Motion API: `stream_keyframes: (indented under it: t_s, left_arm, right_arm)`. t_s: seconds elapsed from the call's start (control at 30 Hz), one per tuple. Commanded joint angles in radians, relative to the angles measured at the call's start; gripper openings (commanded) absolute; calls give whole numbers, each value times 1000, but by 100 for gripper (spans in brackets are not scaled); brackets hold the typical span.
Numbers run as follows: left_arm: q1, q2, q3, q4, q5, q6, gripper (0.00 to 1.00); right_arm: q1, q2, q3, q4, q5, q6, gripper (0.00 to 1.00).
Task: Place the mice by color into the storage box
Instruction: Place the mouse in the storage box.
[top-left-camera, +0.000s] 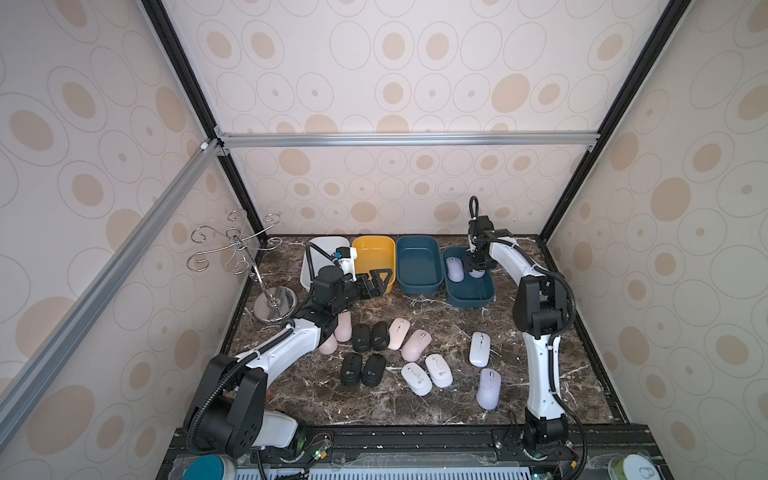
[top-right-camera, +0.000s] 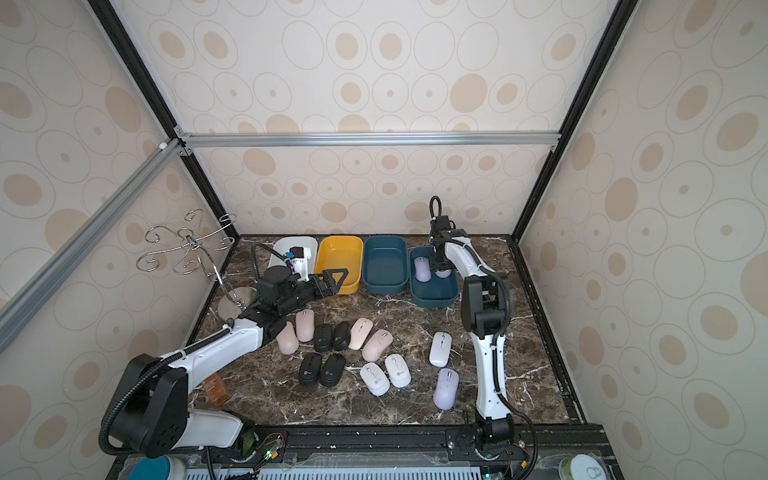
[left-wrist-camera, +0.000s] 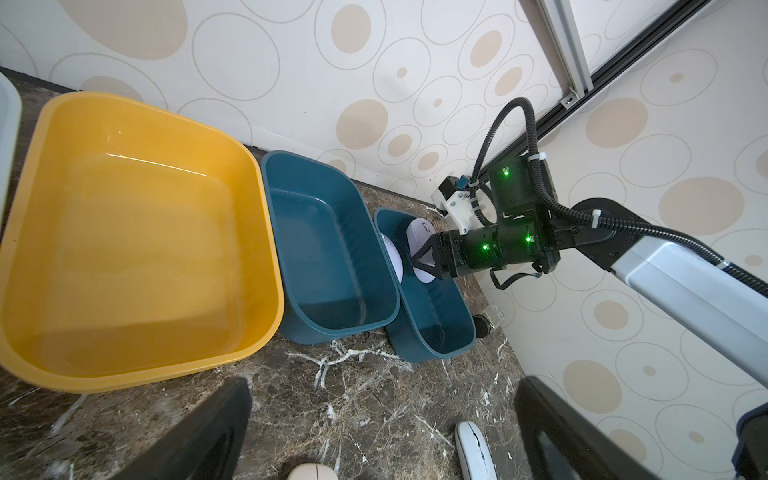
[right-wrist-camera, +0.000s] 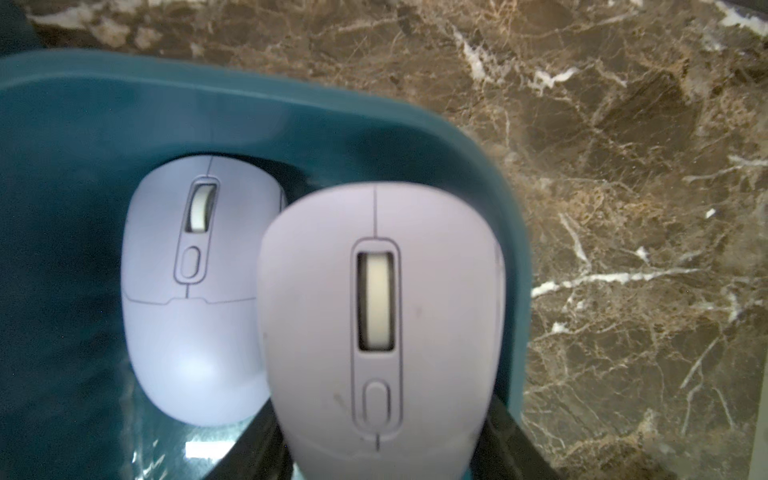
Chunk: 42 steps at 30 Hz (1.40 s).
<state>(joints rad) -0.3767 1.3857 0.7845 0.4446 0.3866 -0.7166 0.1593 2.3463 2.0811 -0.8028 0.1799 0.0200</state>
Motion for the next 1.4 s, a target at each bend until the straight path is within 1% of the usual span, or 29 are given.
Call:
stream_keyframes:
  t_s: [0.0,0.43,0.6,0.83,1.2,1.37]
  left_arm:
    - [6,8,38,5,7,11,100]
    - [7,11,36,8,12,5,100]
    - [7,9,37,11,17,2,100]
    - [7,13,36,13,21,0,100]
    - [7,9,35,17,24,-6,100]
    - [7,9,35,21,30,-9,100]
  right_arm:
    - [-1,33,43,-46,-7,-23,47]
    - [-3,82,87,-70,-30,-23,48]
    - [-2,97,98,-83,-30,-24,52]
    - [-3,106,105,-97,-32,-24,53]
    - [-1,126,129,-102,-40,-12,57]
    - [-2,121,140,-105,-24,-1,63]
